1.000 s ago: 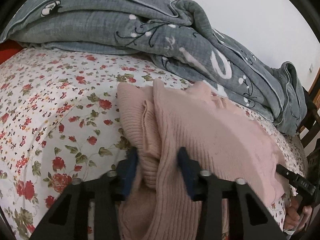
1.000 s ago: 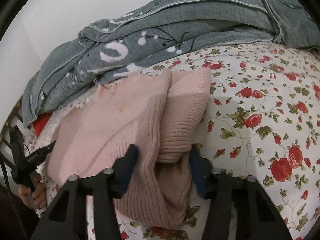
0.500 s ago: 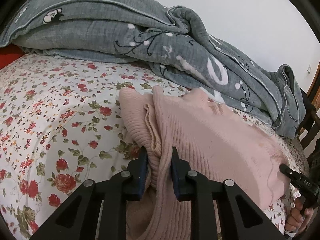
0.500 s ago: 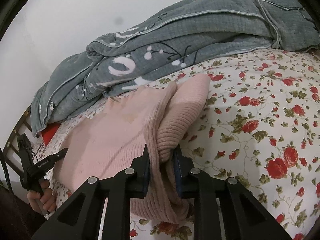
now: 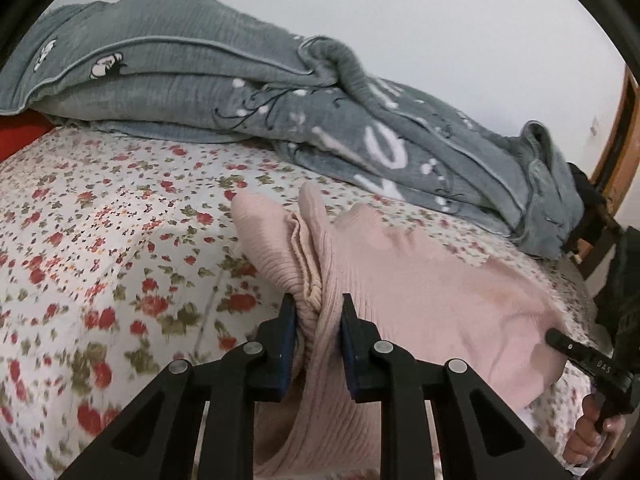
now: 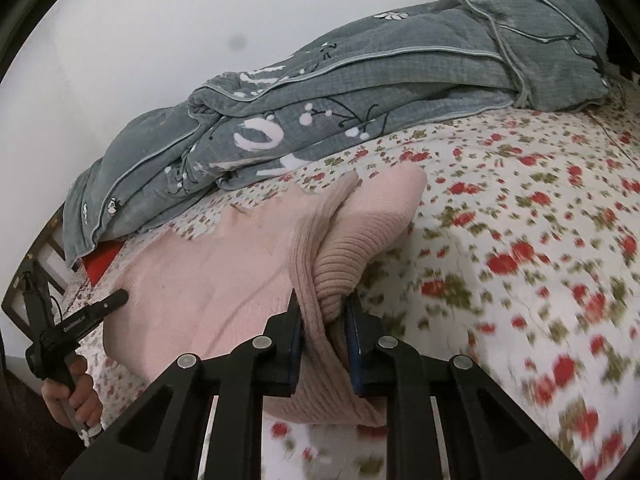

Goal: Fold small clothes

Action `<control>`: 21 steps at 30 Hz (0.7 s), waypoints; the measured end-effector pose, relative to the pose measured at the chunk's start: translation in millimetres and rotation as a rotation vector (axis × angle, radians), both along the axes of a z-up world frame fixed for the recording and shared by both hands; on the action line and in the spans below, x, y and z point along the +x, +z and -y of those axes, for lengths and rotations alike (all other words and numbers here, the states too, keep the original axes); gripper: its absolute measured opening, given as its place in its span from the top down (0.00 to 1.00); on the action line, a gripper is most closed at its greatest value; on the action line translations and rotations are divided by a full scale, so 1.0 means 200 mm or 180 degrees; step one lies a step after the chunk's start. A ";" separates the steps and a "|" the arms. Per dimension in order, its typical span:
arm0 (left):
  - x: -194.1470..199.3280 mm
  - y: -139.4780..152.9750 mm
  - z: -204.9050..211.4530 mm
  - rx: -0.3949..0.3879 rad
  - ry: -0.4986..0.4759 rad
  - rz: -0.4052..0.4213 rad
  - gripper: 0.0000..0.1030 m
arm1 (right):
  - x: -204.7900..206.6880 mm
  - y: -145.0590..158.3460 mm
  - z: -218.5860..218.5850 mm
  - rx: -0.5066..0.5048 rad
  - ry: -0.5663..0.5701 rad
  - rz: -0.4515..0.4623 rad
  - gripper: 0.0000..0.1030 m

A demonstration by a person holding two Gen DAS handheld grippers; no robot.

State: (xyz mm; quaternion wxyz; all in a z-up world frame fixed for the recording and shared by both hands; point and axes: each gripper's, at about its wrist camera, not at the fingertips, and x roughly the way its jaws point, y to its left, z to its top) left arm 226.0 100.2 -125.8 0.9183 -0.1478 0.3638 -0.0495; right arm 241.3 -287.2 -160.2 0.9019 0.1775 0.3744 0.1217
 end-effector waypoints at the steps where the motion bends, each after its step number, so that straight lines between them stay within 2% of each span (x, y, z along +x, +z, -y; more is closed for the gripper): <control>1: -0.03 0.01 0.01 0.0021 -0.0018 -0.0009 0.81 | -0.05 0.02 0.00 0.0015 -0.0015 -0.0008 0.82; 8: -0.32 0.00 0.01 -0.0048 -0.0066 -0.0058 0.81 | -0.39 0.07 0.02 -0.0141 -0.0007 0.0070 0.82; 11: -0.38 -0.03 0.00 -0.0028 -0.0066 -0.0075 0.80 | -0.48 0.05 0.02 -0.0219 0.0004 0.0085 0.81; 15: -0.40 -0.05 0.01 0.0170 -0.0036 -0.0053 0.80 | -0.50 0.00 0.03 -0.0274 0.0008 0.0027 0.74; 17: -0.39 -0.05 0.00 0.0238 0.0005 -0.0004 0.77 | -0.49 0.00 0.05 -0.0297 -0.0049 0.0061 0.66; 21: -0.38 -0.05 -0.02 0.0183 0.0002 -0.0028 0.75 | -0.47 0.01 0.08 -0.0385 -0.0204 0.0237 0.65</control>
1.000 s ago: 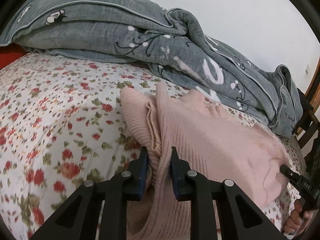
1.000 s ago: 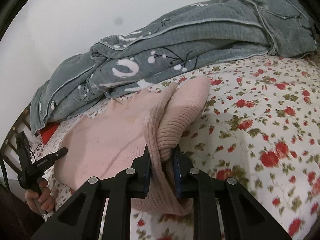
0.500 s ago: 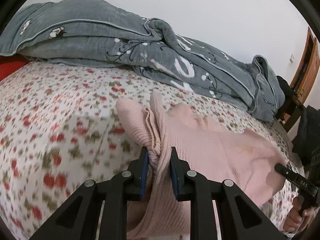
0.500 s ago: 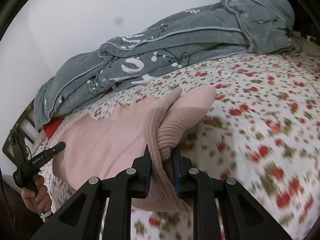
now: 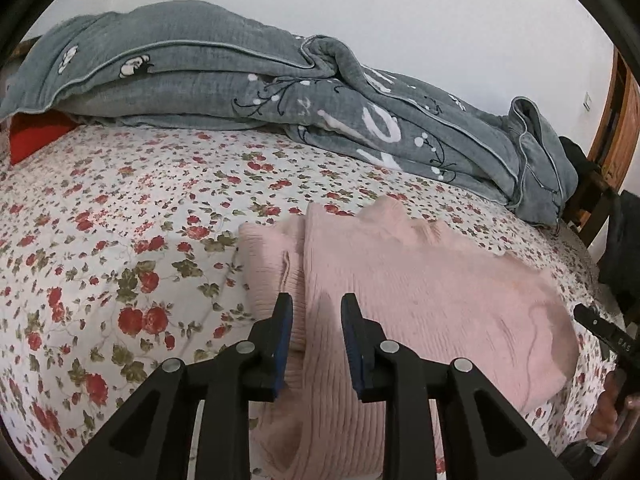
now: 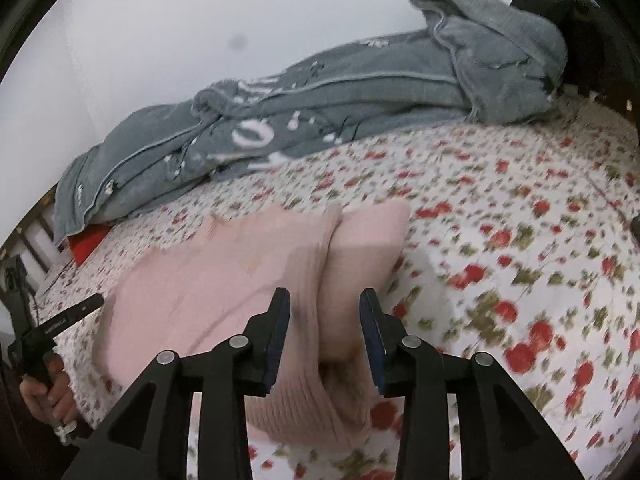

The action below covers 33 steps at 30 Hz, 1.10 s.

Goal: Fold small clothes

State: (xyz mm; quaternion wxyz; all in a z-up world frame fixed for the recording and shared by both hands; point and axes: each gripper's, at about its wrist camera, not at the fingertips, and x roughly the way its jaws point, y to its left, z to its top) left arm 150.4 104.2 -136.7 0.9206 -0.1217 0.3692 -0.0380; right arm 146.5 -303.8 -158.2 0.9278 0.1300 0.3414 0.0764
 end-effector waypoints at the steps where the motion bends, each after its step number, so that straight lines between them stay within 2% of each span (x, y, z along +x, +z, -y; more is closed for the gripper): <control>1: 0.00 0.00 -0.01 -0.0040 -0.0005 -0.0008 0.75 | 0.01 0.00 0.00 -0.0010 -0.0015 -0.0009 0.65; 3: 0.02 -0.02 -0.01 -0.0085 -0.0023 -0.0038 0.73 | 0.05 0.01 0.01 0.0007 -0.0009 -0.0044 0.65; 7: 0.05 -0.07 0.00 -0.0048 -0.0012 -0.0114 0.58 | 0.17 -0.01 -0.02 -0.0055 0.0070 -0.0169 0.63; 10: 0.07 -0.11 0.00 -0.0071 -0.0023 -0.0146 0.51 | 0.24 -0.09 -0.06 -0.0215 0.0043 -0.0266 0.63; 12: 0.09 -0.12 0.00 -0.0048 -0.0002 -0.0173 0.49 | 0.25 -0.16 -0.09 -0.0430 0.0017 -0.0266 0.63; 16: 0.13 -0.16 -0.02 -0.0162 0.0053 -0.0272 0.45 | 0.24 -0.15 -0.15 -0.0732 -0.0002 -0.0173 0.63; 19: 0.15 -0.19 -0.06 -0.0363 0.0091 -0.0364 0.43 | 0.18 -0.11 -0.15 -0.0697 -0.0034 -0.0044 0.61; 22: 0.16 -0.21 -0.07 -0.0440 0.0102 -0.0382 0.42 | 0.12 -0.07 -0.18 -0.0609 0.0039 0.0039 0.61; 25: 0.16 -0.21 -0.06 -0.0397 0.0113 -0.0342 0.42 | 0.07 -0.01 -0.26 -0.0575 0.0199 0.0088 0.60; 28: 0.14 -0.19 -0.04 -0.0375 0.0143 -0.0291 0.42 | -0.01 0.03 -0.38 -0.0529 0.0372 0.0182 0.53; 33: 0.14 -0.18 -0.02 -0.0262 0.0126 -0.0243 0.42 | -0.12 -0.03 -0.59 -0.0451 0.0652 0.0239 0.52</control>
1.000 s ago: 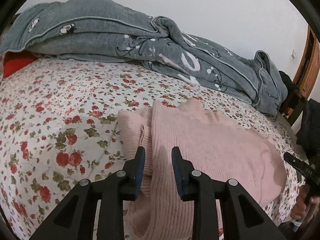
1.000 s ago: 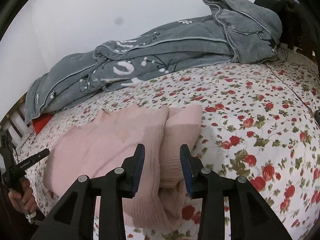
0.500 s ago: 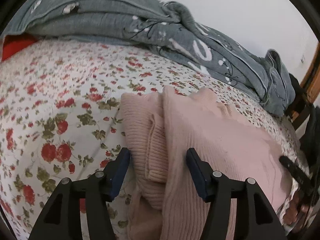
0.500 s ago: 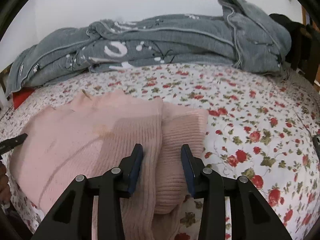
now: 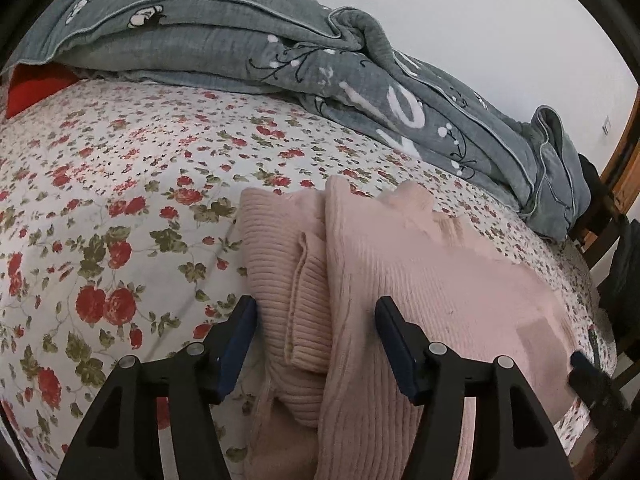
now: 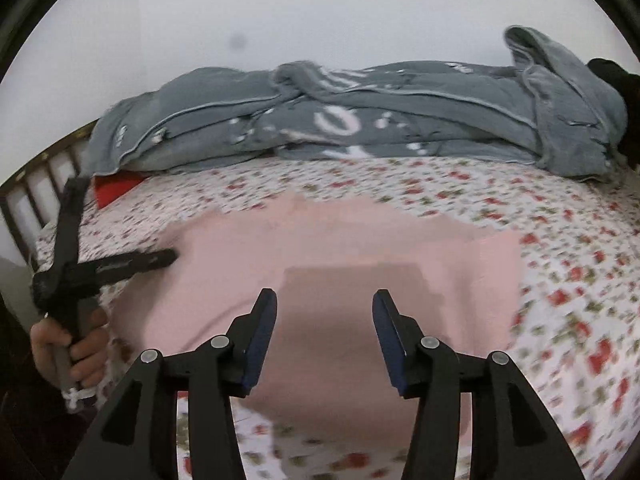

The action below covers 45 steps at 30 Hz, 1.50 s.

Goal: Fold small clothes

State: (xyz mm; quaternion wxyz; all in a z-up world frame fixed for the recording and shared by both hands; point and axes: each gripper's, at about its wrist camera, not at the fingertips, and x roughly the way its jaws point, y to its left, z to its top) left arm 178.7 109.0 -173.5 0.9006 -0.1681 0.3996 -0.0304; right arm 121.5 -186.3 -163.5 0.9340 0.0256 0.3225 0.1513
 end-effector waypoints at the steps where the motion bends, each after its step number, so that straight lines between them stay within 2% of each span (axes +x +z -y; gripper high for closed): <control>1: 0.00 0.00 0.00 -0.0014 0.0002 0.0002 0.42 | -0.01 -0.02 -0.03 -0.0046 0.0020 -0.0012 0.52; 5: 0.00 0.00 -0.01 -0.0045 0.0002 0.0047 0.42 | 0.00 -0.15 -0.16 -0.0446 -0.0091 -0.0027 0.52; 8: 0.00 0.00 -0.01 0.0011 0.0003 0.0106 0.42 | 0.03 -0.18 -0.18 -0.0517 -0.0165 -0.0007 0.52; 13: 0.00 0.01 0.00 0.0096 -0.0048 0.0157 0.42 | 0.11 -0.14 -0.22 -0.0628 -0.0242 0.0082 0.52; 19: 0.02 0.00 -0.04 0.0026 -0.0094 0.0117 0.42 | 0.29 -0.16 -0.27 -0.0574 -0.0491 -0.0132 0.52; 26: 0.01 -0.01 -0.06 -0.0083 -0.0113 0.0088 0.42 | 0.16 -0.14 -0.30 -0.0708 -0.0475 -0.0076 0.52; 33: 0.00 -0.01 -0.03 -0.0066 -0.0177 0.0071 0.42 | -0.02 -0.18 -0.26 -0.0677 -0.0354 -0.0229 0.52; 36: 0.00 -0.02 -0.04 -0.0136 -0.0166 0.0041 0.42 | -0.09 -0.19 -0.25 -0.0703 -0.0324 -0.0198 0.52; 45: 0.00 -0.02 -0.02 -0.0064 -0.0166 0.0039 0.42 | -0.20 -0.18 -0.21 -0.0666 -0.0187 -0.0185 0.52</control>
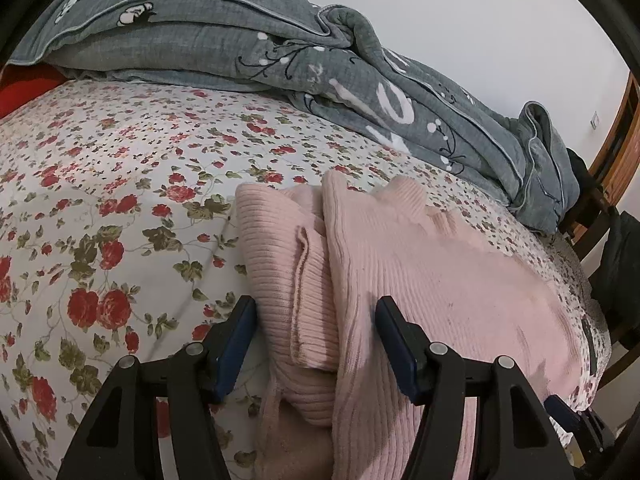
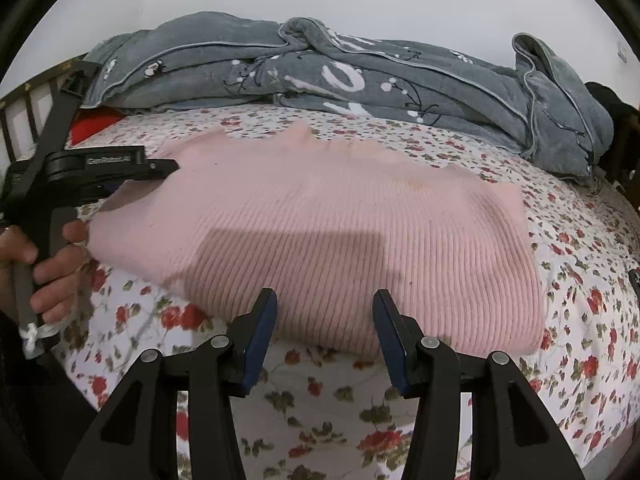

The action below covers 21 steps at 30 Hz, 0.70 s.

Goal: Fold small clothes

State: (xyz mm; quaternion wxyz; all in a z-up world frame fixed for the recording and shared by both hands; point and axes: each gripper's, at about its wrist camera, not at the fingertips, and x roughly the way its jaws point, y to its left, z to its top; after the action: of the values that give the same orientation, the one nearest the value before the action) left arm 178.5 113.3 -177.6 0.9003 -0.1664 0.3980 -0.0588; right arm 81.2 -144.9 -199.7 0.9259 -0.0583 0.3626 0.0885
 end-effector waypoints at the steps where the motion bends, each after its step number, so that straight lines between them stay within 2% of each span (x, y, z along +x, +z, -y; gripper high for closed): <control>1: 0.00 0.00 0.00 -0.0003 -0.0001 0.0001 0.42 | -0.01 0.01 0.00 0.0022 0.0010 -0.0005 0.52; 8: 0.00 0.00 0.00 0.0008 -0.0006 0.0000 0.41 | -0.03 0.03 0.06 0.0258 0.0027 -0.0040 0.52; 21: 0.00 0.00 0.01 -0.0010 -0.0021 -0.0012 0.41 | -0.03 0.04 0.10 0.0264 0.0008 -0.0051 0.52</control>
State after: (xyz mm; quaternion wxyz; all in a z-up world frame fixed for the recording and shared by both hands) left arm 177.7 111.8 -178.5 0.8990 -0.1666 0.4002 -0.0621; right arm 74.8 -164.7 -192.7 0.9244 -0.0197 0.3660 0.1051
